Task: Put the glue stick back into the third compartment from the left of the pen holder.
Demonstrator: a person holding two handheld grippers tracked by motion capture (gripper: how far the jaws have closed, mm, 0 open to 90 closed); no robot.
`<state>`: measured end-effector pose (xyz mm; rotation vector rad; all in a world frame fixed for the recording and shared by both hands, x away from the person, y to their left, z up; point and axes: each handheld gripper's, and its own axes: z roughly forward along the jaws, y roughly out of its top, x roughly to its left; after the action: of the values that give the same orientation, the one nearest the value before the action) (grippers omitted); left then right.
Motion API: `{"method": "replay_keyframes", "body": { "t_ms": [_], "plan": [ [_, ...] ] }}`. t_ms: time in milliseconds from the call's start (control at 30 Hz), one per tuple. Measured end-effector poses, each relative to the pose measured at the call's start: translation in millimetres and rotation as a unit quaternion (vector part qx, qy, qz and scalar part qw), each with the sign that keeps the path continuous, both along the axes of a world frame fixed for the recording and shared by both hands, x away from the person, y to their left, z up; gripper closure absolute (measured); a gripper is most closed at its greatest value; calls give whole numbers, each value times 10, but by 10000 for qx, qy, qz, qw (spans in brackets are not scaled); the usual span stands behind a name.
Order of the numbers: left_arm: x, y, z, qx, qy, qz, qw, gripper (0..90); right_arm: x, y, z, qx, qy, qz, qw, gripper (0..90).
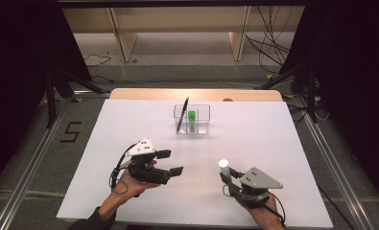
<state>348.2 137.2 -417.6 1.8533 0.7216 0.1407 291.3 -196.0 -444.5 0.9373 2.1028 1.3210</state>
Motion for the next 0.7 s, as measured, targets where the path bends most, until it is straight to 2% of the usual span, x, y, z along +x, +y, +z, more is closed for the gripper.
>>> {"method": "replay_keyframes", "body": {
  "t_ms": [167,367,467,533,700],
  "plan": [
    [-77,172,-142,-79,-101,305,9995,205,260,-77,91,535,319,-94,9980,703],
    [-132,330,-260,111,-169,623,9979,195,629,-51,238,960,553,-96,9938,703],
    [-160,378,-301,82,-145,634,9978,190,828,-13,313,1053,626,-143,9924,703],
    [-181,398,-322,161,-166,664,9975,182,966,19,364,1094,671,-162,9916,703],
    [-210,456,-367,136,-137,752,9970,179,1310,135,495,1026,666,-222,9922,703]
  ]
}}
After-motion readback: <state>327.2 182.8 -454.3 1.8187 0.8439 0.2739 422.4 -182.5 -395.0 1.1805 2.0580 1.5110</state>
